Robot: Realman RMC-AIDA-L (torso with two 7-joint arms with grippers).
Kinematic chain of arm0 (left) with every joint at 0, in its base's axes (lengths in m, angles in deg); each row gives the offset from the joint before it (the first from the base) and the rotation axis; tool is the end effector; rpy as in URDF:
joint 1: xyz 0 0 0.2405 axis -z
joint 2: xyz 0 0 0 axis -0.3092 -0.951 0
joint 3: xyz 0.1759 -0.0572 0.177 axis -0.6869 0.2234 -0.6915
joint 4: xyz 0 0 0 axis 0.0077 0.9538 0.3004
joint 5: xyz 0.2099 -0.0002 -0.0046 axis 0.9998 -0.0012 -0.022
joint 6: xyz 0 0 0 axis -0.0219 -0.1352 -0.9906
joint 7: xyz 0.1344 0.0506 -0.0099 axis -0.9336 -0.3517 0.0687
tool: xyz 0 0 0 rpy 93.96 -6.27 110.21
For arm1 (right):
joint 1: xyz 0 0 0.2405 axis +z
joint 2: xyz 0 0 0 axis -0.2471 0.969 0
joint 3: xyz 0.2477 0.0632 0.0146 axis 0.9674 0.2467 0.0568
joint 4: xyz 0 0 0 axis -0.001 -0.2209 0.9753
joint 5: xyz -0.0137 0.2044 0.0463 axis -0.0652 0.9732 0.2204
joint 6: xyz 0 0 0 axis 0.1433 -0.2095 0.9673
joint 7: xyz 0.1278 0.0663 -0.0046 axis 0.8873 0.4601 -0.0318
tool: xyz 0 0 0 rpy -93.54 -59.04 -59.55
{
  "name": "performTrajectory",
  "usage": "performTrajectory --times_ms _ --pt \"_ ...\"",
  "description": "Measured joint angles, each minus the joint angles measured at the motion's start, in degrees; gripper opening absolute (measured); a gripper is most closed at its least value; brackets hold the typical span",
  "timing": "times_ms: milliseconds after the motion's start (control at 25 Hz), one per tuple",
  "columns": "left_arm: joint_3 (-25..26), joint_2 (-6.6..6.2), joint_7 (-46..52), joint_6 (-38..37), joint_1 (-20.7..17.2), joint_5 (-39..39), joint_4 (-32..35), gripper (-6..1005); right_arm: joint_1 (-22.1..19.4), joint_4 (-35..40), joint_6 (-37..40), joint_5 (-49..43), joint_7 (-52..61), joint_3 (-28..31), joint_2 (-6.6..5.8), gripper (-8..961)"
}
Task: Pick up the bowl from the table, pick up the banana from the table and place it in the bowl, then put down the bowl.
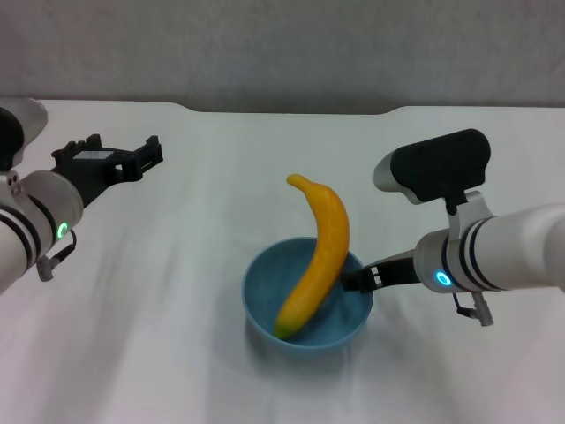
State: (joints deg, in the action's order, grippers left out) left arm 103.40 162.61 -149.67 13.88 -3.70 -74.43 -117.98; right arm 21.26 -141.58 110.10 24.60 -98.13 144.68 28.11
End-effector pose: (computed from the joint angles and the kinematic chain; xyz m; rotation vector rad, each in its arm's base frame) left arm -0.2328 0.3890 0.0074 -1.7777 -0.8779 -0.4725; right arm 0.1834 0.3802 -0.0891 -2.2386 1.1161 -0.0992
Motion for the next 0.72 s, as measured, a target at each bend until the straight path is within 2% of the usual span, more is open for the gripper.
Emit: performTrajectory --times_ms 480,720 --pt "0.3 0.00 0.3 0.8 0.0 -0.2 1.3 872 -5.7 -10.9 4.0 -7.9 0.2 3.2 0.06 627" --pt "0.6 0.00 0.3 1.2 -0.2 -0.3 1.7 872 -11.4 -16.9 -0.7 -13.1 0.0 3.6 0.14 619"
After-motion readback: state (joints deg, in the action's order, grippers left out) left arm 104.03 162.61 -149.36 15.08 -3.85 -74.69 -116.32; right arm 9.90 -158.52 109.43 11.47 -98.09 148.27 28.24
